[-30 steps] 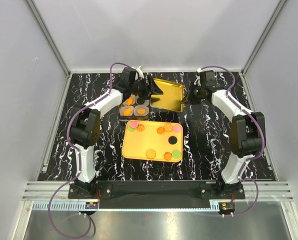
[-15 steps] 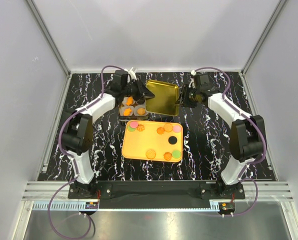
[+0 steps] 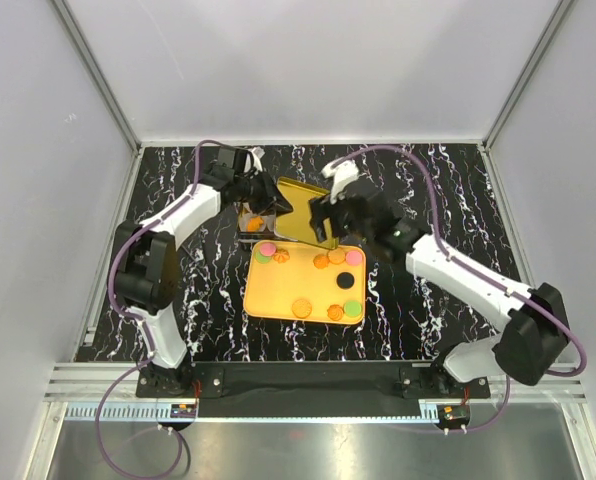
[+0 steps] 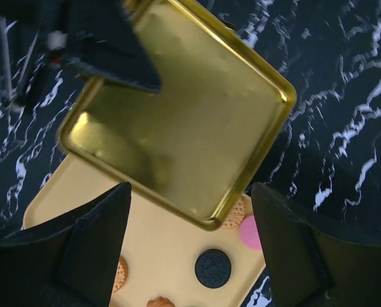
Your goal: Pack the cookies
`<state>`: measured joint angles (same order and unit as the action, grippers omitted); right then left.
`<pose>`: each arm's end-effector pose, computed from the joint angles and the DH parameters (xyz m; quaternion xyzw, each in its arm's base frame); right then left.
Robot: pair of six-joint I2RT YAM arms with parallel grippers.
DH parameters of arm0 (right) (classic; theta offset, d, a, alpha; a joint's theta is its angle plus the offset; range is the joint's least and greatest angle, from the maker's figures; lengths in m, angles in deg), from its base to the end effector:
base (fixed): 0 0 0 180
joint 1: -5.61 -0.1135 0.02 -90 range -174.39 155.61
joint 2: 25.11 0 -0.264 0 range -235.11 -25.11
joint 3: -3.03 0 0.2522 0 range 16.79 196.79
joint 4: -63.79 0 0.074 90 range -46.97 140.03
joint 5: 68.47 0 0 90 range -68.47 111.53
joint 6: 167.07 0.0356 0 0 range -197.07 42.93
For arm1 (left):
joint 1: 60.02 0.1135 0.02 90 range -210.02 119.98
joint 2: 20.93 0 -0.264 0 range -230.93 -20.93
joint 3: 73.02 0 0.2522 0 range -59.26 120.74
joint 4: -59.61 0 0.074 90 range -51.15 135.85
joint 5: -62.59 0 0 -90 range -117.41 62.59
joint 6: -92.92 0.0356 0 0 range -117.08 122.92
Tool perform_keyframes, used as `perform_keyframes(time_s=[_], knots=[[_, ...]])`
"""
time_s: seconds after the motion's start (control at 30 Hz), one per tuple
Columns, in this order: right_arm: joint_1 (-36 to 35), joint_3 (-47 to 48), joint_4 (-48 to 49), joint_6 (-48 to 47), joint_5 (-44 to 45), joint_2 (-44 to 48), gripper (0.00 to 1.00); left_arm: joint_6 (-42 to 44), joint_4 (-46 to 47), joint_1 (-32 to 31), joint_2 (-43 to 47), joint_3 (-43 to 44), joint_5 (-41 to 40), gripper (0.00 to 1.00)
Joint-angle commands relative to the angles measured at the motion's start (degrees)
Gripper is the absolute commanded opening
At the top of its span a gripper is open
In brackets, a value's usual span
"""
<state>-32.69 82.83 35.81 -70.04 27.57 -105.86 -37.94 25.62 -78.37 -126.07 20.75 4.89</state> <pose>0.2578 0.1988 0.3170 -0.2060 0.8355 0.1536 0.4857 0.3825 -0.1469 0.2446 -0.0698 0.8921 -0.4039 0.1901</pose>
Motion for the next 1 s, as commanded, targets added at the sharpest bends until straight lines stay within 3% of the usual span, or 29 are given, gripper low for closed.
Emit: perform_keyframes(time_s=[0.0,0.2,0.43,0.53,0.73,0.87,0.9,0.97], knots=[[-8.3,-2.6,6.6,-12.5,8.5,1.9,0.84,1.1,-1.3,0.8,5.3,0.7,1.9,0.0],[-20.4,-2.1,7.6,-22.3,18.9,-3.4,0.84,0.6,-0.9,1.6,7.1,-1.7,4.1,0.0],[-23.2,0.0,13.7,-31.3,31.1,-11.6,0.85,0.6,-1.1,1.9,9.6,-4.1,4.8,0.0],[-23.2,0.0,19.0,-35.3,32.5,-13.9,0.85,0.3,-0.6,1.9,10.6,-5.4,5.1,0.0],[-23.7,2.1,23.3,-42.0,34.6,-18.5,0.75,0.6,-0.9,2.3,11.4,-6.1,6.3,0.0],[-23.7,2.2,25.2,-43.9,35.5,-19.2,0.59,0.9,-0.9,2.4,12.0,-6.5,6.7,0.01],[-23.7,2.3,25.2,-44.2,35.9,-19.3,0.48,0.9,-0.7,2.5,12.1,-6.9,7.0,0.01],[-23.7,2.3,25.1,-44.9,36.3,-19.6,0.39,0.7,-0.2,3.0,12.5,-7.3,7.5,0.02]])
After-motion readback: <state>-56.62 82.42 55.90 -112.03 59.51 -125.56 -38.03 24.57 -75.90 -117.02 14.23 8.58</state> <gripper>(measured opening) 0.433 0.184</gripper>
